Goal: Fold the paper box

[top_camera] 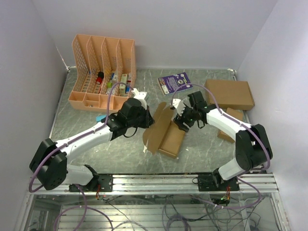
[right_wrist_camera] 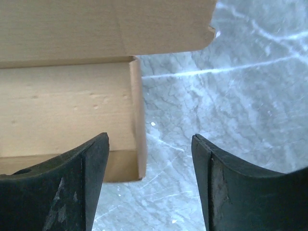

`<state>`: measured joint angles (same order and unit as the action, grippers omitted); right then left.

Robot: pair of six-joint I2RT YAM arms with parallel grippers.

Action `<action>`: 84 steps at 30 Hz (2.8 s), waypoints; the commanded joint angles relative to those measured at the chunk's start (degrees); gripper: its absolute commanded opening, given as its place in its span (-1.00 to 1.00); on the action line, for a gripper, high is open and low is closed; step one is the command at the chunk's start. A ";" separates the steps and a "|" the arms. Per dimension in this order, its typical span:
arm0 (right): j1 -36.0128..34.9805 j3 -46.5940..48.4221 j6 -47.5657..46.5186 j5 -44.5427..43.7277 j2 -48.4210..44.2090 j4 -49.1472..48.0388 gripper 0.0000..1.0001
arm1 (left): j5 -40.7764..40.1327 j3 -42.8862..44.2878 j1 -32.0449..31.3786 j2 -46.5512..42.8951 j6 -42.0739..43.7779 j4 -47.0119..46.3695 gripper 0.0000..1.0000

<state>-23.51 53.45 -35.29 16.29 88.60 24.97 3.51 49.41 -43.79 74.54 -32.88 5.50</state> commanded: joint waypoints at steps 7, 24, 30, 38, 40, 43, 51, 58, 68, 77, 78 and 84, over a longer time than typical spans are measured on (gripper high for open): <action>5.80 11.23 2.53 20.80 -3.19 6.54 0.44 | -1.23 7.98 2.26 3.75 13.57 2.42 -0.86; 5.56 3.54 7.62 7.41 3.42 -9.90 0.31 | 3.38 19.67 5.35 14.85 20.63 11.35 -0.86; 1.73 5.73 9.27 1.77 8.12 -11.57 0.16 | 4.51 20.61 5.74 15.72 20.05 11.65 -0.86; -2.07 4.74 9.88 -6.16 11.56 -15.72 -0.19 | 5.87 20.90 6.00 15.90 19.46 11.12 -0.86; -2.24 5.02 9.59 -6.55 12.25 -14.81 -0.25 | 5.92 20.98 6.00 16.00 19.43 11.27 -0.86; -2.32 4.30 8.90 -7.05 11.27 -14.73 -0.32 | 5.79 20.66 6.09 15.72 19.35 11.17 -0.86; -3.09 0.85 7.02 -10.10 11.24 -15.12 -0.80 | 6.36 21.27 6.27 16.00 18.95 11.32 -0.86; -5.97 -0.82 6.62 -17.14 11.35 -17.49 -1.00 | 7.02 21.36 6.62 15.32 18.56 11.03 -0.86; -4.22 3.45 9.30 -5.14 7.35 -11.97 -0.05 | 6.42 21.08 7.10 15.70 18.50 11.43 -0.86; 2.15 9.32 6.97 12.91 0.91 -3.21 0.44 | 4.43 23.41 8.21 16.95 21.27 13.08 -0.55; 3.13 9.68 6.31 14.75 -0.12 -2.28 0.44 | 3.97 23.91 8.38 17.21 21.34 13.32 -0.32; 10.34 10.98 4.64 27.48 -4.97 0.84 0.46 | 1.45 25.12 10.41 15.76 18.74 12.63 0.68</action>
<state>-16.58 62.81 -28.84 32.53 86.08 21.85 7.51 72.55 -35.05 91.72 -12.60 18.48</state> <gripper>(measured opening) 0.727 0.744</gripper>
